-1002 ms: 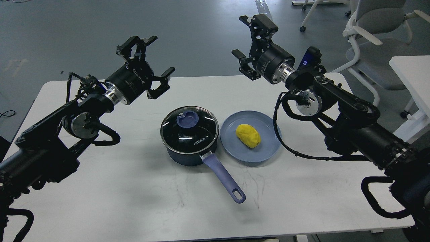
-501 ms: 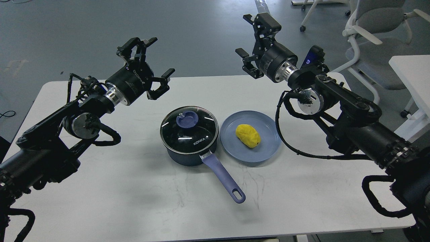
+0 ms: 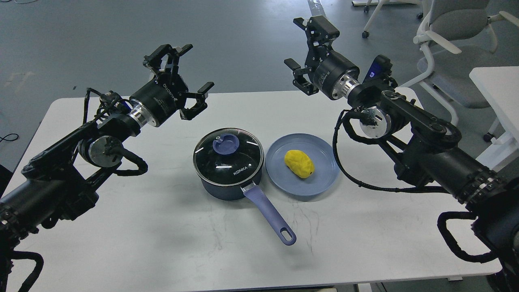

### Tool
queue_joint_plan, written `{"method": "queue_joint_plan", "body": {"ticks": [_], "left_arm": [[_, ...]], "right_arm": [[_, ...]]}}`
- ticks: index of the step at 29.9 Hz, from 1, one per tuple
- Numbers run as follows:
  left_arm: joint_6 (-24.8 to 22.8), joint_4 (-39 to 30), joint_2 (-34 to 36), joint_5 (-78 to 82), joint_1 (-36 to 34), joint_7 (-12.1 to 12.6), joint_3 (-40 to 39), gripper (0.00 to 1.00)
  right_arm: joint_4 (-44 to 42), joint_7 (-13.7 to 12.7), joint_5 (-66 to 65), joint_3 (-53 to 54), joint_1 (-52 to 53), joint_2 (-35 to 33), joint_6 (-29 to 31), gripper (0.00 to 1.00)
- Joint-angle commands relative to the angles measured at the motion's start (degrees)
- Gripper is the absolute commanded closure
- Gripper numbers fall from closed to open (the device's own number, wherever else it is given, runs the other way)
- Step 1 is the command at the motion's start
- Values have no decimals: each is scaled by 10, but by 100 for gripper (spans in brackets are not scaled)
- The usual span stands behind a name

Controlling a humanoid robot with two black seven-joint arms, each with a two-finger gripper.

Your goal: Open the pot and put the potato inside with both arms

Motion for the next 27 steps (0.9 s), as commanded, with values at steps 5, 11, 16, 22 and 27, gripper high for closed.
{"method": "queue_joint_plan", "body": {"ticks": [5,11,16,22,27], "left_arm": [[-2,-1,4,0,0,3,2,2],[1,-6,-3,0,-1,3,-1,2],[14,-13,-22,1,-1,2,-2,2],[16,-12,-22,1,-2,2,-2,2],[15,-11,-13,2,-2,-2,-2,2]], "right_arm": [[0,-1,0,-2,-2,0,0,0],[0,-1,0,-1,-6,0,0,0],[0,-1,1,6,-9,-6,0,0],[1,-10,2,16,-17,-15,4,0],[1,-15,2,19,-22,-15,4,0]]}}
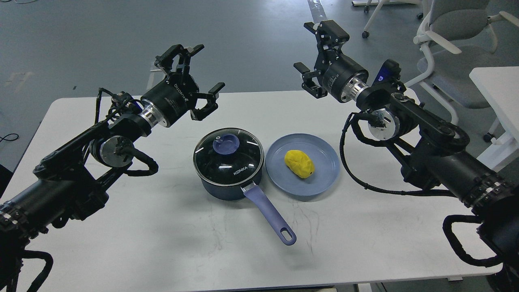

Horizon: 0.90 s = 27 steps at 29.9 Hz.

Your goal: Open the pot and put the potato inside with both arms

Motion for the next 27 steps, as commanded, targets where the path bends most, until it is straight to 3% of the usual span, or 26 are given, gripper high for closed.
{"method": "queue_joint_plan", "body": {"ticks": [1,6,10,13,16,18,21,22,23,27], "left_arm": [[-4,0,11,1,1,-2,1,2],[0,1,42,39,-3,-9,9,2],[25,-11,87,203,-5,-62,5,2],[75,-65,133,318,-7,-122,5,2],[98,-103,170,394,-10,-145,5,2],[106,-109,181,459,-17,-173,3,2],[154,-114,181,571,-18,-173,10,2],[194,-115,178,633,-13,-173,12,2],[194,-115,178,634,-13,-173,13,2],[318,-115,178,790,-18,-173,115,2]], "right_arm": [[0,-1,0,1,-3,0,0,0],[0,-1,0,1,-9,-7,0,0],[0,-1,0,8,-14,-11,0,0],[0,-1,1,14,-20,-21,-1,0],[0,-1,1,15,-22,-24,0,0],[0,-1,1,21,-26,-25,0,0],[0,-1,2,28,-33,-30,2,0],[0,-1,2,30,-36,-40,2,0],[0,-1,2,30,-36,-40,2,0],[-3,-6,3,31,-51,-53,3,0]]}}
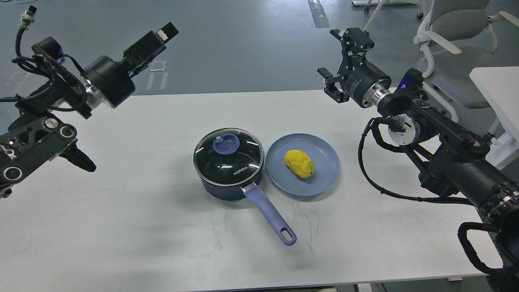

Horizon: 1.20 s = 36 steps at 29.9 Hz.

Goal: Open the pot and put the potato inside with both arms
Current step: 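Move the left gripper down onto the blue knob of the glass lid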

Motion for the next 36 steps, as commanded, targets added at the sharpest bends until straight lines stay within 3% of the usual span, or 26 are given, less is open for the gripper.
{"method": "queue_joint_plan", "body": {"ticks": [1,4,11,18,30,36], "left_arm": [[106,0,1,110,-4,0,92,2],[153,0,3,154,-8,0,129,2],[178,-25,-2,284,2,0,140,2],[180,-17,-50,347,1,0,157,2],[184,81,-97,367,1,0,191,2],[192,88,-106,367,2,0,200,2]], "right_arm": [[-4,-11,0,0,-12,-18,1,0],[-19,-21,3,0,-14,-26,2,0],[-43,-22,7,-5,-14,-36,6,0],[-41,-23,7,-5,-8,-36,4,0],[-40,-23,7,-8,-8,-36,5,0],[-40,-23,7,-8,-7,-36,5,0]]}}
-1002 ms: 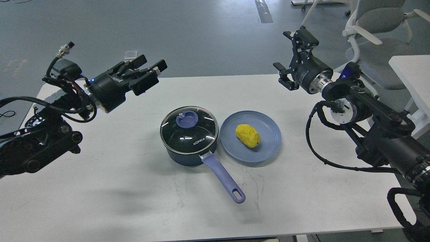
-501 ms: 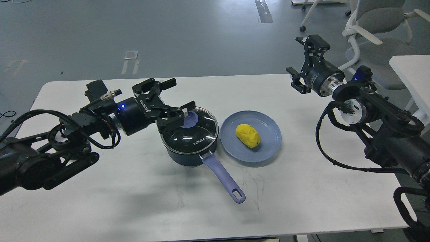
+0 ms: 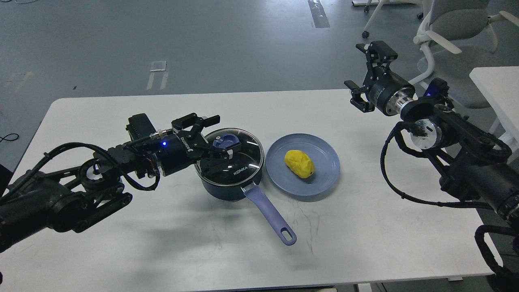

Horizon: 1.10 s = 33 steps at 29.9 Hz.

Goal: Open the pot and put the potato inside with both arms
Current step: 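Move the left gripper down onto the blue knob of the glass lid, then close the left gripper on the lid knob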

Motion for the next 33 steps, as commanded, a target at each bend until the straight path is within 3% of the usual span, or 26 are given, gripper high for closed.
{"method": "queue_joint_plan", "body": {"ticks": [1,8,13,33], "left_arm": [[2,1,-2,0,0,0,12,2],[9,9,-4,0,0,0,18,2],[16,50,-30,0,0,0,18,2],[43,53,-31,0,0,0,44,4]], "right_arm": [[-1,0,0,0,1,0,0,0],[-1,0,0,1,1,-1,0,0],[-1,0,0,2,1,-2,0,0],[-1,0,0,0,-2,-13,0,0]]}}
